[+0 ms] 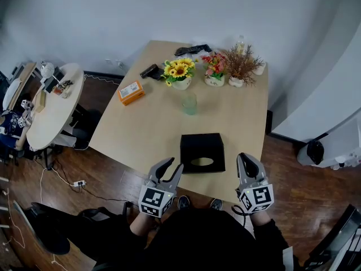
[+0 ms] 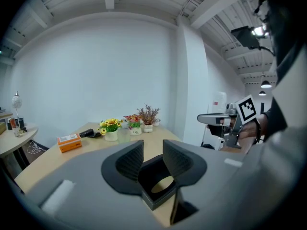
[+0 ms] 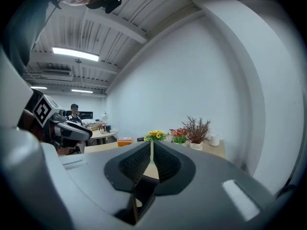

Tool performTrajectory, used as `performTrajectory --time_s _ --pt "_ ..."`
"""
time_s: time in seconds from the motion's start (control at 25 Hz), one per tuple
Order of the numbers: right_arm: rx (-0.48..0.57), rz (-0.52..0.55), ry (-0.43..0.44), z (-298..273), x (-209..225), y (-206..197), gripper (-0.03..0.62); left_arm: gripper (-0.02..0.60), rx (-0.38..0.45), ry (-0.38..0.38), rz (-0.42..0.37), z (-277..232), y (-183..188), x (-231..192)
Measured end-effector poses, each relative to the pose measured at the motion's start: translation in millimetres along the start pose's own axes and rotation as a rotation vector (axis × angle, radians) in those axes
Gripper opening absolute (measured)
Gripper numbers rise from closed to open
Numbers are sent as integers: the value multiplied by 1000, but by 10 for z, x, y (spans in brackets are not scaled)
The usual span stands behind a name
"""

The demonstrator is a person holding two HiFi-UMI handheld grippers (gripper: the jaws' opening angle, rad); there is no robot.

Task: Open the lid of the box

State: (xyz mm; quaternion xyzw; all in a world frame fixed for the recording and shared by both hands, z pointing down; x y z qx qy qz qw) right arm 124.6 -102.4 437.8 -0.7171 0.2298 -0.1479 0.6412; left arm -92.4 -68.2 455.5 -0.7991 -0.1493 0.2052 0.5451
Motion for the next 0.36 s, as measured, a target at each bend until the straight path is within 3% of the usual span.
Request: performTrajectory --time_s 0.36 --pt "-9 0 13 9 -42 -13 15 107 -1 -9 -6 -3 2 26"
Point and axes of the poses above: the fingertips, and each gripper's own axes: z backward along the fingers, x to its right, y out of its top, the point moved 1 cm from there along z, backward along the fingers, and after that the axes turned 7 degrees about z, right-handed, at the moved point
